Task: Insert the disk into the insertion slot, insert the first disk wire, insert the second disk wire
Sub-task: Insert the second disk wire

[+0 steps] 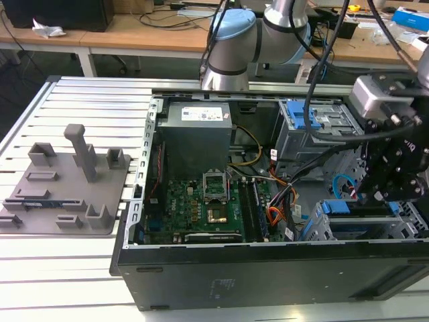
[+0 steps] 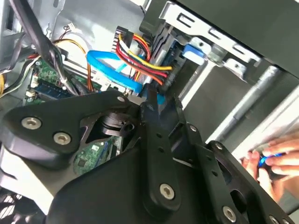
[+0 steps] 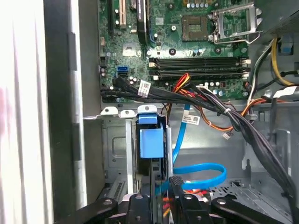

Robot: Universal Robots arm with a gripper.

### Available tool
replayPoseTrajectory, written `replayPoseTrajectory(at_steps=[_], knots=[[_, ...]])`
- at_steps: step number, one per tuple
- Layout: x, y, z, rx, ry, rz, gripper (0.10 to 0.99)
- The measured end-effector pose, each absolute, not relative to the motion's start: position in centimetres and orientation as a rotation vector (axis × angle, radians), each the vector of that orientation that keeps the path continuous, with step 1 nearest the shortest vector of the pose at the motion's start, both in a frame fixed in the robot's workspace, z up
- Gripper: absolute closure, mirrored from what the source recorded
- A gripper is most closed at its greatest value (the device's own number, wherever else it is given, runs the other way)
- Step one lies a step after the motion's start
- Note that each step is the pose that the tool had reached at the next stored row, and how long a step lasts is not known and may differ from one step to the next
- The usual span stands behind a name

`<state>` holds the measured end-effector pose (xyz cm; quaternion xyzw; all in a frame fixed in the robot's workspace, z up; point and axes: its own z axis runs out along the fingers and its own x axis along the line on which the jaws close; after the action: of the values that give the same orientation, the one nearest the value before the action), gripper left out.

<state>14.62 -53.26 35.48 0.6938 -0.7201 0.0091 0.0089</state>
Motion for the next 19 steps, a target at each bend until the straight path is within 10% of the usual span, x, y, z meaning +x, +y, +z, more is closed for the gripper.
replayPoseTrajectory(at_steps=[10, 14, 19], knots=[[14.6, -53.2, 39.7, 2.167, -2.249, 0.030, 0.784], [14.6, -53.2, 39.8, 2.167, -2.248, 0.031, 0.980], [14.6, -53.2, 39.8, 2.167, -2.247, 0.031, 0.980]])
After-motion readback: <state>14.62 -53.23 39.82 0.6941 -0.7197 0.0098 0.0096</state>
